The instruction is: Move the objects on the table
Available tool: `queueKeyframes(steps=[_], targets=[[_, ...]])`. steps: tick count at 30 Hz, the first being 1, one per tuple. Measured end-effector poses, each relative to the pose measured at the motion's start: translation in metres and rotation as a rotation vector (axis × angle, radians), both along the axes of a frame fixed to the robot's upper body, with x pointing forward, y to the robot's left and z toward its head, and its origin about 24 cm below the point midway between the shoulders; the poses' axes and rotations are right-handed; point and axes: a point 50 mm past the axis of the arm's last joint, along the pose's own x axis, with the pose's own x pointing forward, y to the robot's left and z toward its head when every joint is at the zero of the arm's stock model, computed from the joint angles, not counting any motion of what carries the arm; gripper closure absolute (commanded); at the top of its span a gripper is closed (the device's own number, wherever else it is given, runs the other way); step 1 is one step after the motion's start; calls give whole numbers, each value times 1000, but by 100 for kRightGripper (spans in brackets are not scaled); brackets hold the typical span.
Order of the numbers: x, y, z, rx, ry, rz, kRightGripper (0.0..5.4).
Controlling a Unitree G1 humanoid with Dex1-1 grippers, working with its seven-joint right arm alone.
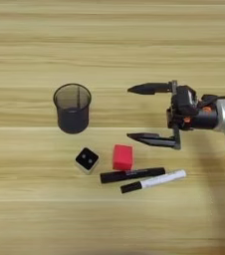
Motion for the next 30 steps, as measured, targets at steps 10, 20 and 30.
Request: queueKeyframes(steps=[10, 20, 30], targets=[[2, 12, -1, 59, -6, -29, 4], [45, 7, 33, 371, -96, -489, 4], [58, -15, 46, 511, -176, -895, 4]])
